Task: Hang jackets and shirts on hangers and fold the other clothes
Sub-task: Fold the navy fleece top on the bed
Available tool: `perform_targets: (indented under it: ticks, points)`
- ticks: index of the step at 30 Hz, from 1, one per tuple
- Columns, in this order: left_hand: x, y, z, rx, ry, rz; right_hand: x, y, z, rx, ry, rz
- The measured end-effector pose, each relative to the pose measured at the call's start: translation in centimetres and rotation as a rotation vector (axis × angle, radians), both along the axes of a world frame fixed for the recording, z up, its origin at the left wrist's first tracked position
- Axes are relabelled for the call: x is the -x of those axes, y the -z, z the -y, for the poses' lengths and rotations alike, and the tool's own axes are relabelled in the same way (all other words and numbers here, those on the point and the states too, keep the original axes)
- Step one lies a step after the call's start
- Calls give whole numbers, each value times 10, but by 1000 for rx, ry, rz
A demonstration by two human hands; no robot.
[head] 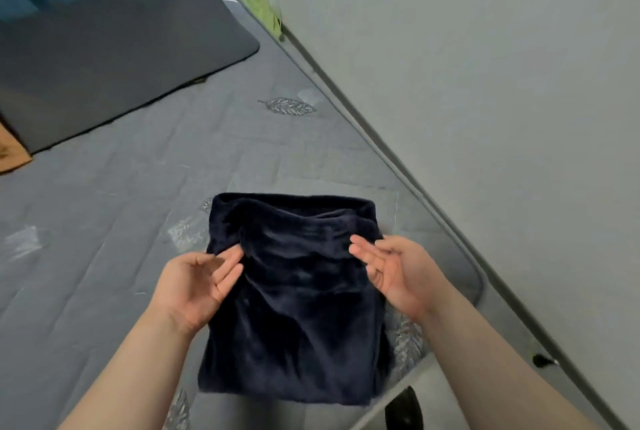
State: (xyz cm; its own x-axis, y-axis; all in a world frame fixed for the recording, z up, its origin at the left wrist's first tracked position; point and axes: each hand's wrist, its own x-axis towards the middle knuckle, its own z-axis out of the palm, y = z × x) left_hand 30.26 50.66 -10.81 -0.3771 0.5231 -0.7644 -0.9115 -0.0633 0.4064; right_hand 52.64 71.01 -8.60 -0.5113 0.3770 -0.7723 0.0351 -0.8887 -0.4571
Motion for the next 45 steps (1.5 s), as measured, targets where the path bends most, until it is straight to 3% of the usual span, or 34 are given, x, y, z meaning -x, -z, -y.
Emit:
perform_targets:
  ticks: [3,5,7,8,9,10,11,13,18,27,45]
  points:
    - [-5,18,-46,177,79,-284,21,34,-21,-30,84,94]
    - [-26,27,-58,339,330,-827,28,51,-14,-267,35,218]
    - [-52,44,-50,404,756,-1484,30,57,11,-893,-319,428]
    - [-61,56,-42,420,976,-1680,28,63,25,-1264,-539,520]
    - [-68,67,-33,472,1131,-1755,26,72,37,-1567,-722,584]
    - [-71,80,-24,542,1192,-1742,24,79,44,-1694,-868,643]
    - [-74,92,-17,596,1211,-1716,23,88,48,-1679,-947,706]
    - [-77,115,-5,639,1209,-1731,20,114,49,-1571,-1007,795]
    - [-78,153,0,650,1174,-1727,23,153,50,-1572,-1066,818]
    - [-81,194,-3,617,1067,-1837,22,190,46,-1625,-1014,757]
    - [-82,193,-4,681,1054,-1861,21,196,43,-1648,-976,697]
